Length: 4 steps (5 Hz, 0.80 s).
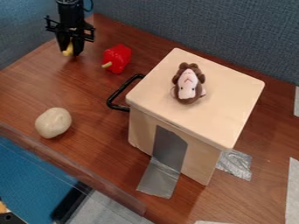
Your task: Move the banana to the upper left side of the table
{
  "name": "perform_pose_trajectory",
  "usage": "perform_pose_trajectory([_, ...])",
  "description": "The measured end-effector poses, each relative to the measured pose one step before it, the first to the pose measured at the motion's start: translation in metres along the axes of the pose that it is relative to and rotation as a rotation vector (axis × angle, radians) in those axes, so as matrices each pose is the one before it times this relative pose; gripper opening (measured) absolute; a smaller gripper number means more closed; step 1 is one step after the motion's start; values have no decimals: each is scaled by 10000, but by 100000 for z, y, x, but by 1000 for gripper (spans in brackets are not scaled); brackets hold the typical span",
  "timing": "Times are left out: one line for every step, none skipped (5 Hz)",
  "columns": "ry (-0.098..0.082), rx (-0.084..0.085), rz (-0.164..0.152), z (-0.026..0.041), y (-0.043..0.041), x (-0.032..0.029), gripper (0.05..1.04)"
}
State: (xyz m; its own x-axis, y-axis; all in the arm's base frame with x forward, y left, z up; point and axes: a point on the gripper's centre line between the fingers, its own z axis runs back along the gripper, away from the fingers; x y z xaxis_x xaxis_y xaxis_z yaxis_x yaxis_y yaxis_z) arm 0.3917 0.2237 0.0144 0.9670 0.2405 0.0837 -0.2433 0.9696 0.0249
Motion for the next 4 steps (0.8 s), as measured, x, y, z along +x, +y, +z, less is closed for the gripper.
perform_pose_trajectory([-57, 26, -114, -36, -178, 55, 707])
perform_pose_trajectory([-414, 118, -350, 2287, -1251, -348, 970])
perform_pose_trajectory([-511, 281, -186, 3439, -622, -887, 1003])
perform_pose_trajectory([127, 109, -404, 1108, -511, -1530, 999])
